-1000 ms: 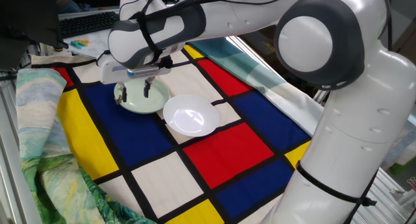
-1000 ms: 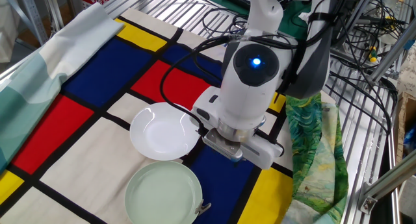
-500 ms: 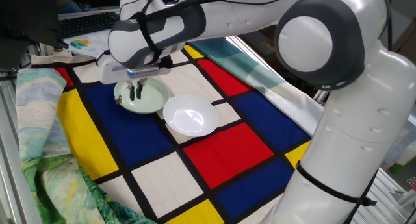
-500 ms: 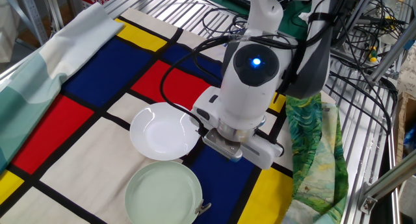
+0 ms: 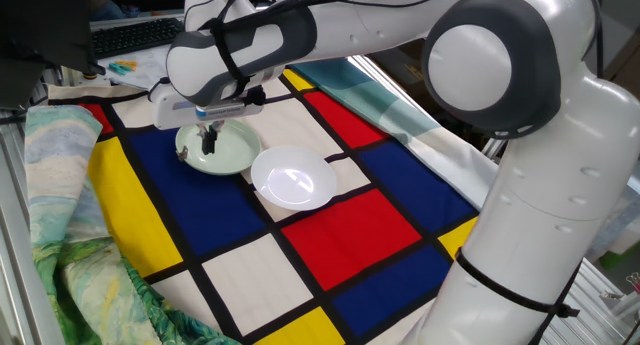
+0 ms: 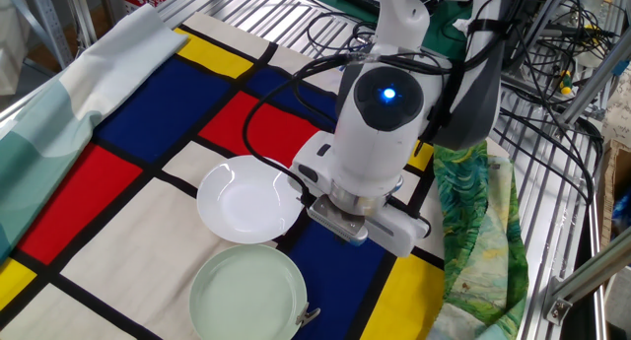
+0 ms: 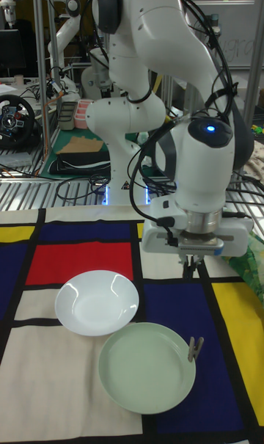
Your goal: Use a clamp
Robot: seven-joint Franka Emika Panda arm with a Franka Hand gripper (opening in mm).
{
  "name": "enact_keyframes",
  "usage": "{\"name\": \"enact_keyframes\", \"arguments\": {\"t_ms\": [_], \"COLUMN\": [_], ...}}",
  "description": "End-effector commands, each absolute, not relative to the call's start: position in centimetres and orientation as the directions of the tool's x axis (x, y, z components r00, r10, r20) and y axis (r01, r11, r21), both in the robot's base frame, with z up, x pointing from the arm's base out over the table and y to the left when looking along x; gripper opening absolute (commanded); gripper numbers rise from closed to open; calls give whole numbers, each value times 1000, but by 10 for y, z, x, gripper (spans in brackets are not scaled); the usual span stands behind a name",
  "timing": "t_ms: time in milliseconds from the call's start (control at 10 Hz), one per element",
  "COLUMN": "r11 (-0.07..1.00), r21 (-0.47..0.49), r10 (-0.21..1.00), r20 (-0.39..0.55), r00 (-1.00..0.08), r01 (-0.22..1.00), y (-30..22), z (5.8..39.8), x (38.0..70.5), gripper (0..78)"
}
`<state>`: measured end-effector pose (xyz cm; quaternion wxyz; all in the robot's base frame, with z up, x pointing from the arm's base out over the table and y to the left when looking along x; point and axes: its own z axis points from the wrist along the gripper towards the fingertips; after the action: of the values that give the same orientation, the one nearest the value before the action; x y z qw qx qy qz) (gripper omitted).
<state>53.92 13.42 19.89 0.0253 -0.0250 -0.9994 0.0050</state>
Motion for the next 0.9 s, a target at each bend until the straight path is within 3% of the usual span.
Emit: {"name": "enact_keyframes", "arguments": {"t_ms": [100, 900], "r11": [984, 985], "r21": [99, 93], "r10": [-153, -146], "r20": [30, 30], "r00": [-988, -989], "r01": [-149, -143], "y": [-5, -11], "z": [215, 215], "x": [520, 518], "gripper": [11, 11]}}
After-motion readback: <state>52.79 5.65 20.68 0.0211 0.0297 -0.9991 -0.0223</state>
